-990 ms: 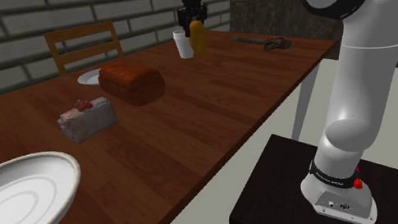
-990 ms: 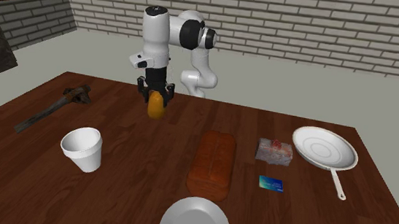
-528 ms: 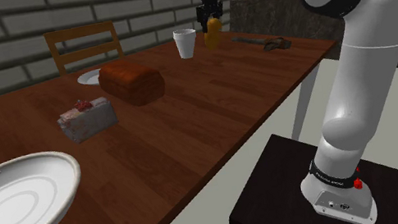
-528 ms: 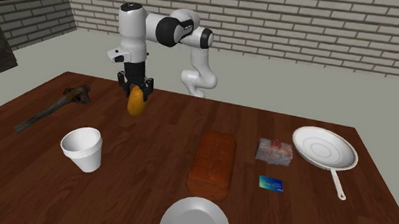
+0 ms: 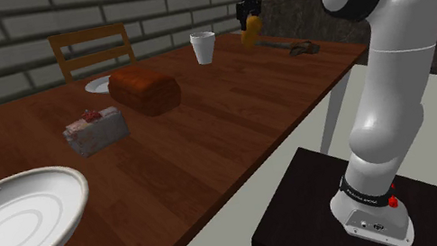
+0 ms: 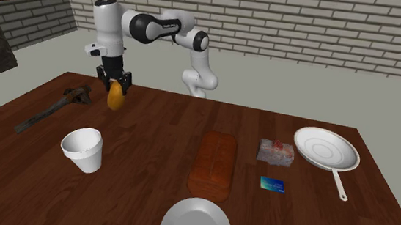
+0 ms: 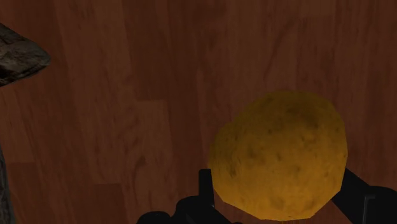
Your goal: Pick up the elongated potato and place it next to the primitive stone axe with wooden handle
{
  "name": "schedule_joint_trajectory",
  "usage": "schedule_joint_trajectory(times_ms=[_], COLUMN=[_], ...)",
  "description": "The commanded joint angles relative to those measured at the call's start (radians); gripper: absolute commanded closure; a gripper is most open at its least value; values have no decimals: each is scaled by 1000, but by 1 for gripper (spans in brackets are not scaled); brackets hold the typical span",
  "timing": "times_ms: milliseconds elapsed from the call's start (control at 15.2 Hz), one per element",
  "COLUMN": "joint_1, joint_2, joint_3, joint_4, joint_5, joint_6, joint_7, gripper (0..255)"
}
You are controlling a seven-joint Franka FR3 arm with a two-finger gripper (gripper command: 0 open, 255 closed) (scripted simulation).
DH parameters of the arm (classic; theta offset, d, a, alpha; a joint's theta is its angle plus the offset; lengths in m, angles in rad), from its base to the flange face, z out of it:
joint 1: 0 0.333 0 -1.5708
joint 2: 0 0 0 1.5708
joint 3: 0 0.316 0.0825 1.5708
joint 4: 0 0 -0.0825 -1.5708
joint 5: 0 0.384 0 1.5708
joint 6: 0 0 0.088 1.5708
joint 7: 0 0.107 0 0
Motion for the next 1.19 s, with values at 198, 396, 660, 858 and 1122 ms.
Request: schedule_joint_trajectory(times_ms=[198, 396, 660, 858, 1122], joint_1=[-83, -76, -69, -66, -62], joint_2=[78, 54, 30, 16, 2], joint_3=[-46, -44, -42, -41, -40], joint_4=[100, 25, -64, -124, -196], joint_5=[38, 30, 22, 17, 13], joint_6=[-23, 30, 95, 141, 200], joint_7=[-120, -116, -112, -109, -106], gripper=[255, 255, 255, 255, 255])
